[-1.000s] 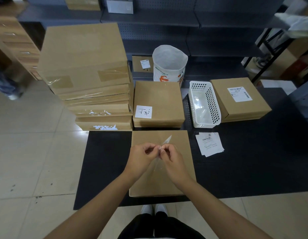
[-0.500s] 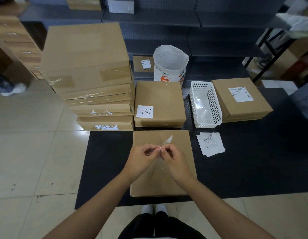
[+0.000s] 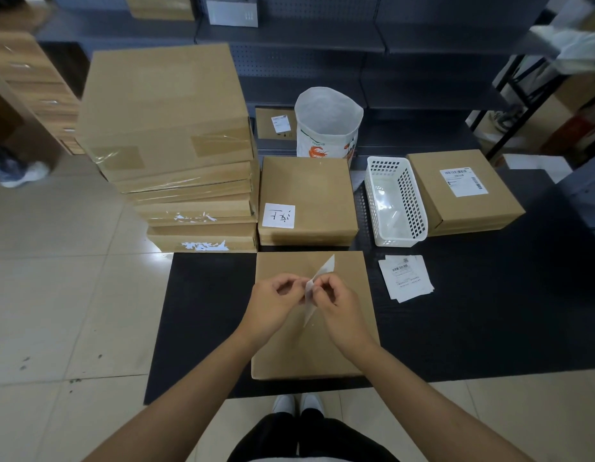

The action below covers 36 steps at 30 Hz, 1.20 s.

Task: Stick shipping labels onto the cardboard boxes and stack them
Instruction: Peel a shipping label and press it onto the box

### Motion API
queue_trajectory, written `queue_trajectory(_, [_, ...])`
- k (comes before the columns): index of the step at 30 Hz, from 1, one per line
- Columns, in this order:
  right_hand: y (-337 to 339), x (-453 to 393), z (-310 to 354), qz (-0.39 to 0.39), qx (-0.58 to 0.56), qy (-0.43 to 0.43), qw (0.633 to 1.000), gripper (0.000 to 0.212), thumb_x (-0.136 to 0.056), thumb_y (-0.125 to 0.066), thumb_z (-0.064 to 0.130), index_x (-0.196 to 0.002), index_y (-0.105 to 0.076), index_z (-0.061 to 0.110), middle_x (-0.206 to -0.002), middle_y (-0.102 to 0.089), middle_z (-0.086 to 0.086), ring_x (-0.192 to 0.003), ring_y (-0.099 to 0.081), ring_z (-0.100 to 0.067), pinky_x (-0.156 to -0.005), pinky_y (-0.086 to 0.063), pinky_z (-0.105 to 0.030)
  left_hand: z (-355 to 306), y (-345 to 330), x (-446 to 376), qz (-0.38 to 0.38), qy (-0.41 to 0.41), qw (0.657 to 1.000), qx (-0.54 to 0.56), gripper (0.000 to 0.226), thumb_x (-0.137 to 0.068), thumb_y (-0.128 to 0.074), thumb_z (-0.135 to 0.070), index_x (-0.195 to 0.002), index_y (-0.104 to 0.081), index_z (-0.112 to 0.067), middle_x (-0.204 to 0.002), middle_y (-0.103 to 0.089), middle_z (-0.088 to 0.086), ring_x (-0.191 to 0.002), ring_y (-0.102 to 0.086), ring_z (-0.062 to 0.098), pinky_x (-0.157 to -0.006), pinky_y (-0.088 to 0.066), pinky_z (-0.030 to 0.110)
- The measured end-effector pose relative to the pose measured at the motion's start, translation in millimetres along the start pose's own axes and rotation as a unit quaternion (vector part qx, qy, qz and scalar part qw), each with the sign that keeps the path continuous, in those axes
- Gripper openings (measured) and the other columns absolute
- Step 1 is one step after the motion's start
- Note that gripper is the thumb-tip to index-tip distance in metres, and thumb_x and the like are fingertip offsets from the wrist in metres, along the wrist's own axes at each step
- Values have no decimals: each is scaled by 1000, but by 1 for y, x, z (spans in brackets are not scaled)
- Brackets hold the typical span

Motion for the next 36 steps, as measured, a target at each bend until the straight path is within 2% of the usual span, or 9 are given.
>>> queue_trajectory(3, [1, -2, -3, -3, 0, -7, 1000, 14, -94, -56, 11, -81, -61, 16, -91, -63, -6, -87, -60, -23, -80, -53, -35, -1, -2, 1, 18, -6, 1000, 10, 14, -88, -67, -15, -101, -73, -11, -93, -74, 3, -92, -70, 17, -89, -56, 36])
queue_trajectory(8, [4, 0, -1, -7, -18, -19, 1000, 18, -95, -55, 13, -78, -59, 19, -89, -63, -6, -83, -59, -18, -77, -50, -29, -3, -2, -1, 30, -20, 999, -11, 16, -90, -65, -22, -101, -73, -14, -92, -74, 0, -91, -70, 15, -86, -56, 32])
queue_trajectory(11, [8, -1, -6, -39, -74, -77, 993, 17, -95, -51, 10, -79, -57, 14, -87, -62, -6, -82, -57, -17, -76, -47, -29, -6, -3, -5, 20, -9, 1000, 0, 16, -92, -62, -19, -101, -73, -12, -94, -74, 0, -92, -70, 17, -83, -56, 27])
queue_trajectory(13, [12, -2, -9, -77, -126, -124, 981, 16, -96, -46, 9, -83, -56, 12, -89, -66, -6, -87, -63, -19, -85, -50, -33, -7, -1, -12, -4, 10, 1000, 26, 16, -93, -61, -19, -100, -72, -11, -95, -74, 2, -93, -70, 19, -87, -56, 34])
queue_trajectory(16, [20, -7, -7, -139, -277, -182, 933, 19, -96, -41, 6, -85, -56, 6, -87, -70, -10, -86, -67, -22, -87, -54, -36, -11, -3, -18, -37, 62, 989, 127, 14, -94, -58, -16, -99, -70, -10, -98, -74, 6, -94, -71, 20, -90, -54, 40])
queue_trajectory(21, [38, -10, -13, -231, -494, -232, 806, 19, -94, -39, 4, -95, -58, 1, -92, -69, -15, -84, -66, -27, -73, -54, -35, -15, -10, -30, -59, 110, 962, 242, 15, -95, -56, -11, -102, -68, -7, -102, -73, 10, -96, -70, 20, -86, -54, 34])
queue_trajectory(25, [52, -16, -20, -254, -568, -259, 738, 24, -96, -33, 2, -98, -57, 0, -98, -65, -18, -89, -63, -30, -84, -51, -40, -18, -15, -42, -75, 123, 946, 292, 16, -95, -54, -8, -102, -66, -3, -99, -74, 11, -94, -70, 21, -80, -54, 31])
queue_trajectory(30, [77, -37, -34, -247, -605, -287, 700, 27, -99, -33, 7, -103, -59, 0, -98, -66, -17, -90, -63, -30, -93, -49, -41, -30, -18, -67, -103, 100, 942, 304, 18, -97, -51, -10, -109, -63, -5, -106, -71, 9, -97, -69, 18, -81, -55, 29])
queue_trajectory(36, [146, -86, -56, -300, -590, -272, 699, 23, -98, -35, 7, -94, -57, 0, -96, -64, -17, -89, -63, -29, -95, -49, -39, -48, -35, -109, -210, 98, 918, 321, 12, -95, -53, -9, -103, -60, -6, -104, -68, 8, -98, -66, 18, -79, -53, 28])
Point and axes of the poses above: each hand's wrist, its own x-axis away from the middle knuckle, its own y-axis out of the back of the hand, z = x × y, the point moved 5 cm from there along -x, towards the middle knuckle
